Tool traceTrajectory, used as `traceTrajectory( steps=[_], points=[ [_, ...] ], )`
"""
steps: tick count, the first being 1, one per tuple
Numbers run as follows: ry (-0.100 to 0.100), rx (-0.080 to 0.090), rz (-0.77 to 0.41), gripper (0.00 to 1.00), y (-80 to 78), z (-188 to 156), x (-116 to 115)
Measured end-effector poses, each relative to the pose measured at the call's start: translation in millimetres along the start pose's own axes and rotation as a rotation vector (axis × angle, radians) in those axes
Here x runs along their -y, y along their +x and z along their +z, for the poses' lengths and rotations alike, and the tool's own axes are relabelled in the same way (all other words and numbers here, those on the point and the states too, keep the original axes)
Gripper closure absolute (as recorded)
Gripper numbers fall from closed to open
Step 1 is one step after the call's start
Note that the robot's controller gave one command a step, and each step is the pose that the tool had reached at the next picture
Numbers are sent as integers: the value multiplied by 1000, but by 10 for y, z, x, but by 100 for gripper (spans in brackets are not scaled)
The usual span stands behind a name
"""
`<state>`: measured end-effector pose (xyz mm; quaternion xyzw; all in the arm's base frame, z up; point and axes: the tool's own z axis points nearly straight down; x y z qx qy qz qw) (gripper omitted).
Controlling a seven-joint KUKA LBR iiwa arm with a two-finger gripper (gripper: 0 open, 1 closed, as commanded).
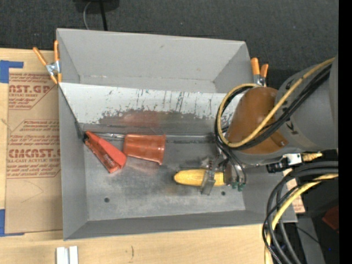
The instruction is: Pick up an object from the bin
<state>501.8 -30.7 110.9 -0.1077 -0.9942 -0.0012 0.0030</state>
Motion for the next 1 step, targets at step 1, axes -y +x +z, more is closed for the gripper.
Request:
traceTrajectory(
  steps=[1],
  points=[
    [-1,4,0,100,-8,-224,-3]
  ],
)
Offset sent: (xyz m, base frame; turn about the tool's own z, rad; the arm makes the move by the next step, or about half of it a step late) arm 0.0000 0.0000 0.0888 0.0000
